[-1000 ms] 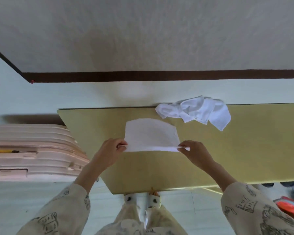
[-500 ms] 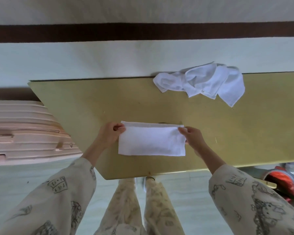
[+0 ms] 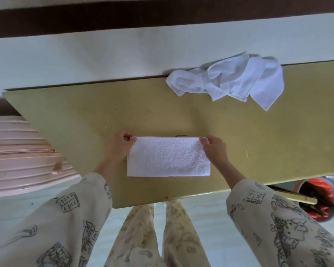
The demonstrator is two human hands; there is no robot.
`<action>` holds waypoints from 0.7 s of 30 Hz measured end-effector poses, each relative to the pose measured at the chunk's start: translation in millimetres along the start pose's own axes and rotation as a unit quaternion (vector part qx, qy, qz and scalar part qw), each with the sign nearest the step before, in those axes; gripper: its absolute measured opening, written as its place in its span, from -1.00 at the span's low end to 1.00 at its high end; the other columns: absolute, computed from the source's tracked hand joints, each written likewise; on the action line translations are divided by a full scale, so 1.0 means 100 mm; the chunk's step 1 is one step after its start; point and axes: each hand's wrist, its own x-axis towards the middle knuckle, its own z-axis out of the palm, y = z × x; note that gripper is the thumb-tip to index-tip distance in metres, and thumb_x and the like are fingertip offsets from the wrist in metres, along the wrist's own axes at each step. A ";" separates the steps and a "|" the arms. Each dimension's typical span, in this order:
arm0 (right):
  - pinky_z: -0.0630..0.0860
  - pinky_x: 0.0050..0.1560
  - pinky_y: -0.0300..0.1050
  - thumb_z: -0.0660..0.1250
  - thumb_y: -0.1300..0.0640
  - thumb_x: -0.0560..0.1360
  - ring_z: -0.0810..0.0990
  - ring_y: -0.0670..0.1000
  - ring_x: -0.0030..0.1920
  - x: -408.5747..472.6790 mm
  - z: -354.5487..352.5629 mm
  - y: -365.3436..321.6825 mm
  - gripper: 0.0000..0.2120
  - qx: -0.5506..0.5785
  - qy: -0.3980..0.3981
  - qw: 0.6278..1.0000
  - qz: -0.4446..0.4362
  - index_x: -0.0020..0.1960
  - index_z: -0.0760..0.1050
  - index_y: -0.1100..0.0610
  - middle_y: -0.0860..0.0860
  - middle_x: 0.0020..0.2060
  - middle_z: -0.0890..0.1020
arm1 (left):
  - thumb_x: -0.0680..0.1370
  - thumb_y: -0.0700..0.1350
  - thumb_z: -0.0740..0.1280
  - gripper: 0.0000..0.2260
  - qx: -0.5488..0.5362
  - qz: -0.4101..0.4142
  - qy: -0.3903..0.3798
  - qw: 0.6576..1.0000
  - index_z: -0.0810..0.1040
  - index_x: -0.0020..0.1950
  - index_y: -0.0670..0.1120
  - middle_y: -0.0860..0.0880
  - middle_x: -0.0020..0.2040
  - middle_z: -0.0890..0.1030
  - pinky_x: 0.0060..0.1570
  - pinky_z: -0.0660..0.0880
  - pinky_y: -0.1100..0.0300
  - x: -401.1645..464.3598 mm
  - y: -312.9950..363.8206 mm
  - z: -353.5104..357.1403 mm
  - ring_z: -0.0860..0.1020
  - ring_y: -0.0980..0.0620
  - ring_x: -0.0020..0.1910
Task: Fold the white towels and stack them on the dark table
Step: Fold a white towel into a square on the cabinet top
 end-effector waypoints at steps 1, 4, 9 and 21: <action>0.23 -0.39 -0.18 0.16 0.11 0.58 0.35 0.04 -0.34 0.00 0.00 0.00 -0.63 -0.008 0.000 1.000 -0.004 -0.39 0.33 0.11 -0.01 -0.47 0.39 | 0.52 -0.18 0.29 -0.89 0.000 -0.003 0.000 1.000 0.54 -0.01 -0.19 0.05 -0.29 0.46 -0.33 0.33 0.30 0.00 0.01 0.00 0.43 0.08 -0.29; 0.22 -0.29 -0.13 0.15 0.10 0.59 0.41 0.08 -0.26 0.00 0.01 -0.01 -0.73 -0.013 0.001 1.000 -0.002 -0.19 0.52 0.20 0.06 -0.33 0.49 | 0.52 -0.18 0.28 -0.92 0.004 -0.009 0.002 1.000 0.51 -0.03 -0.16 0.05 -0.30 0.45 -0.35 0.31 0.31 0.01 0.02 0.01 0.39 0.13 -0.34; 0.28 -0.25 -0.15 0.16 0.05 0.57 0.43 0.10 -0.23 0.05 0.07 0.01 -0.70 -0.013 0.007 0.999 0.029 -0.33 0.37 0.07 0.08 -0.27 0.49 | 0.52 -0.18 0.29 -0.91 0.003 -0.004 0.008 1.000 0.50 -0.02 -0.18 0.06 -0.30 0.44 -0.36 0.29 0.32 0.04 0.02 0.00 0.39 0.15 -0.34; 0.39 -0.05 -0.05 0.22 -0.13 0.53 0.52 0.10 -0.06 -0.09 -0.01 0.00 -0.62 -0.003 0.129 0.992 0.010 0.07 0.48 0.19 0.09 -0.09 0.58 | 0.55 -0.03 0.26 -0.74 -0.017 -0.040 0.060 0.997 0.42 0.13 -0.18 -0.08 -0.02 0.52 -0.11 0.38 0.10 -0.05 -0.04 -0.12 0.48 -0.06 -0.07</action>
